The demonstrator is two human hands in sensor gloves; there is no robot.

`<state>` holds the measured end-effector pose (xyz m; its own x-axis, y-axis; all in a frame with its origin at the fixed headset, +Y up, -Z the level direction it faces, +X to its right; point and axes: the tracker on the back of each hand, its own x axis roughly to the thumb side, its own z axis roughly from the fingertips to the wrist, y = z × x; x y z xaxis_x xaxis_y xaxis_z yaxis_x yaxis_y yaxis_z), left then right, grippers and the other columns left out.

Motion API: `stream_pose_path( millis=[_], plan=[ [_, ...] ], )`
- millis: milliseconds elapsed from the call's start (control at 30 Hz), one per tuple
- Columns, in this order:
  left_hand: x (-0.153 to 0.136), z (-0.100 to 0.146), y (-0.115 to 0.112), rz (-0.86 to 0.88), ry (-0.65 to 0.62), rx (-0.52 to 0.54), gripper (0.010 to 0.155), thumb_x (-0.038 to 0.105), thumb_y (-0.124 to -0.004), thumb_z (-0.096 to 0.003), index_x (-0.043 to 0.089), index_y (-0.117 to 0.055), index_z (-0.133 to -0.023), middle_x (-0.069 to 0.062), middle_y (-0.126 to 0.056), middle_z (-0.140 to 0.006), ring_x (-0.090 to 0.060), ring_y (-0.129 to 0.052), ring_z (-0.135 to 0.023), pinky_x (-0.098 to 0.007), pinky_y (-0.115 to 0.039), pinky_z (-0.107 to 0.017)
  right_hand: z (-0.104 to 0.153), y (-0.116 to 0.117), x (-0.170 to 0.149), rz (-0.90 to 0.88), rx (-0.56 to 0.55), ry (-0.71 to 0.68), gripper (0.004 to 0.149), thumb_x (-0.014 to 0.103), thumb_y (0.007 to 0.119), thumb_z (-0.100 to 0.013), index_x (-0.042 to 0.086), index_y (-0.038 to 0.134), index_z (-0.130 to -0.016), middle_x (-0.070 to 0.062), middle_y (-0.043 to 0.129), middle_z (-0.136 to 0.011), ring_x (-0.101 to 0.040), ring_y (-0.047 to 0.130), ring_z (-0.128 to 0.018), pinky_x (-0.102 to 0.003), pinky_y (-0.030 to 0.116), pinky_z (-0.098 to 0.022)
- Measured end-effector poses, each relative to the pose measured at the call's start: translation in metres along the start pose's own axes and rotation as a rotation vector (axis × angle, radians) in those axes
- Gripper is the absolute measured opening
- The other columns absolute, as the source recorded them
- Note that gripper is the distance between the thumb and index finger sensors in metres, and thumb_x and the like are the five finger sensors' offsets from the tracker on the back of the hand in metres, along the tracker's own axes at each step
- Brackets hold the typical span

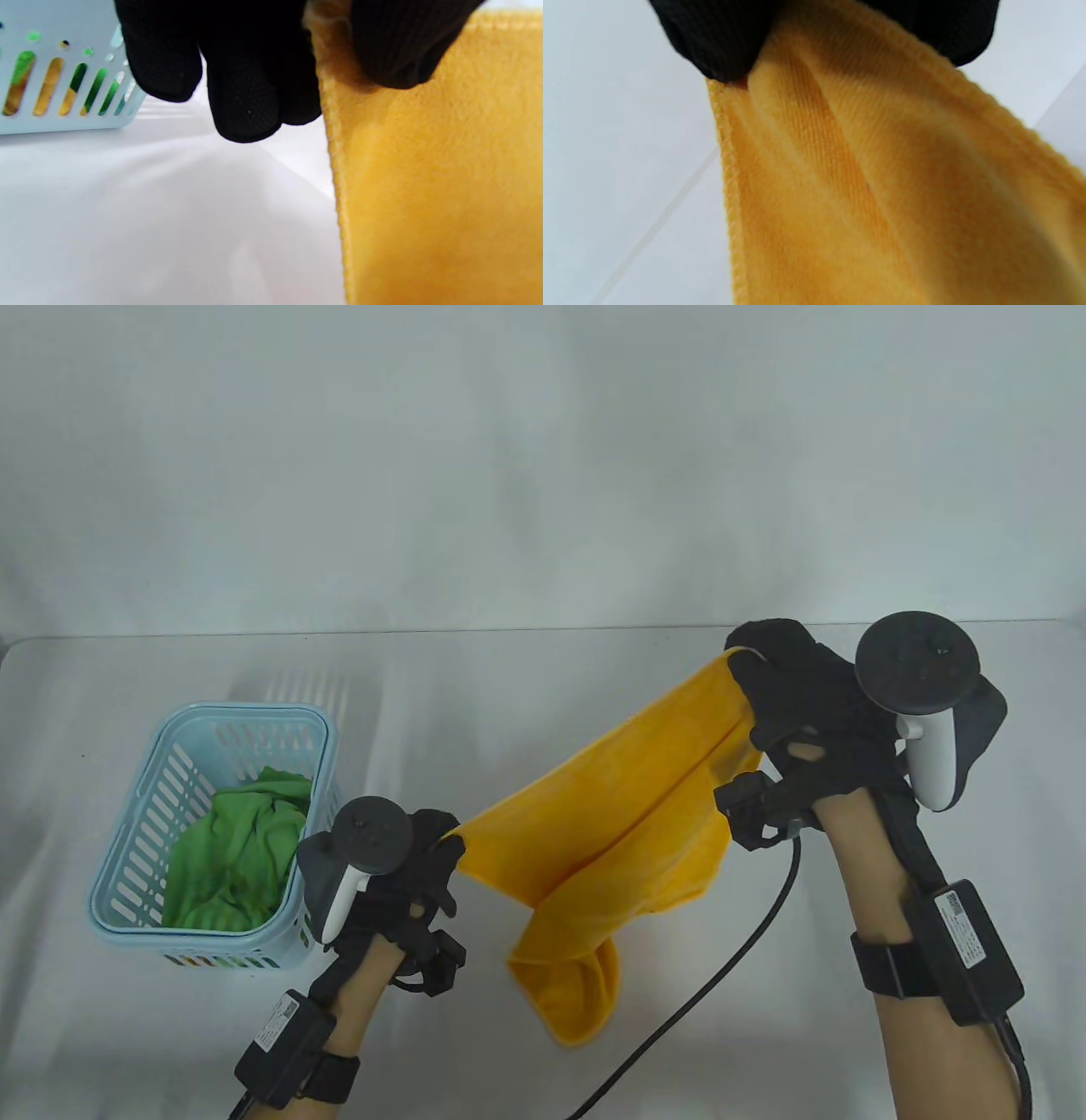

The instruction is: Roll square towel into towel roll

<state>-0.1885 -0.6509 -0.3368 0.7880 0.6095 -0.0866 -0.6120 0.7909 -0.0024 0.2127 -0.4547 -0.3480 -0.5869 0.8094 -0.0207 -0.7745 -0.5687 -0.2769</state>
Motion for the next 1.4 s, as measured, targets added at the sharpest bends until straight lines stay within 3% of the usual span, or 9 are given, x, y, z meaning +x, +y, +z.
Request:
stream_pose_path(
  millis=[167, 467, 700, 1000, 1200, 1300, 1400],
  plan=[
    [0.009, 0.002, 0.036, 0.082, -0.025, 0.090, 0.042, 0.040, -0.079, -0.0410, 0.031, -0.083, -0.082, 0.003, -0.087, -0.088, -0.023, -0.099, -0.073, -0.051, -0.076, -0.063, -0.003, -0.016, -0.027, 0.010, -0.034, 0.049, 0.038, 0.040, 0.082, -0.037, 0.035, 0.083, -0.074, 0.003, 0.098, -0.054, -0.025, 0.097, -0.052, -0.052, 0.075, -0.054],
    [0.039, -0.005, 0.110, 0.183, -0.095, 0.088, 0.042, 0.039, -0.079, -0.0419, 0.032, -0.085, -0.083, 0.004, -0.088, -0.088, -0.024, -0.098, -0.075, -0.052, -0.076, -0.064, -0.010, -0.033, -0.055, 0.019, -0.022, 0.104, 0.038, 0.041, 0.082, -0.037, 0.036, 0.086, -0.074, 0.002, 0.097, -0.067, -0.028, 0.095, -0.064, -0.054, 0.072, -0.057],
    [0.062, 0.001, 0.155, 0.169, -0.154, 0.100, 0.042, 0.039, -0.079, -0.0422, 0.034, -0.087, -0.083, 0.005, -0.091, -0.087, -0.023, -0.099, -0.074, -0.052, -0.075, -0.064, -0.003, -0.047, -0.054, -0.048, 0.000, 0.073, 0.038, 0.041, 0.083, -0.036, 0.036, 0.087, -0.074, 0.003, 0.097, -0.070, -0.028, 0.095, -0.066, -0.054, 0.072, -0.058],
    [0.080, 0.026, 0.200, 0.257, -0.282, 0.113, 0.043, 0.040, -0.081, -0.0416, 0.033, -0.090, -0.083, 0.008, -0.102, -0.074, -0.018, -0.108, -0.061, -0.050, -0.079, -0.062, 0.021, -0.077, -0.037, -0.174, 0.022, -0.029, 0.038, 0.041, 0.082, -0.037, 0.035, 0.086, -0.074, 0.003, 0.097, -0.067, -0.027, 0.095, -0.064, -0.054, 0.072, -0.057],
    [0.093, 0.020, 0.220, 0.347, -0.329, 0.079, 0.043, 0.040, -0.081, -0.0420, 0.032, -0.089, -0.083, 0.008, -0.101, -0.067, -0.016, -0.106, -0.052, -0.049, -0.079, -0.061, 0.016, -0.089, -0.020, -0.200, -0.005, -0.063, 0.038, 0.041, 0.082, -0.037, 0.036, 0.086, -0.075, 0.003, 0.097, -0.067, -0.027, 0.095, -0.064, -0.054, 0.072, -0.057],
    [0.088, -0.005, 0.215, 0.304, -0.254, 0.078, 0.042, 0.041, -0.081, -0.0418, 0.034, -0.089, -0.083, 0.009, -0.101, -0.067, -0.016, -0.105, -0.052, -0.049, -0.078, -0.061, -0.001, -0.079, -0.022, -0.195, -0.006, -0.028, 0.038, 0.041, 0.082, -0.037, 0.036, 0.086, -0.075, 0.004, 0.097, -0.067, -0.027, 0.095, -0.065, -0.054, 0.072, -0.058],
    [0.079, -0.037, 0.199, 0.272, -0.157, 0.037, 0.042, 0.041, -0.081, -0.0419, 0.036, -0.089, -0.082, 0.010, -0.099, -0.070, -0.017, -0.105, -0.057, -0.050, -0.077, -0.062, -0.026, -0.054, -0.034, -0.116, -0.010, 0.051, 0.038, 0.041, 0.082, -0.037, 0.036, 0.086, -0.075, 0.004, 0.096, -0.067, -0.026, 0.095, -0.065, -0.053, 0.072, -0.058]
  ],
)
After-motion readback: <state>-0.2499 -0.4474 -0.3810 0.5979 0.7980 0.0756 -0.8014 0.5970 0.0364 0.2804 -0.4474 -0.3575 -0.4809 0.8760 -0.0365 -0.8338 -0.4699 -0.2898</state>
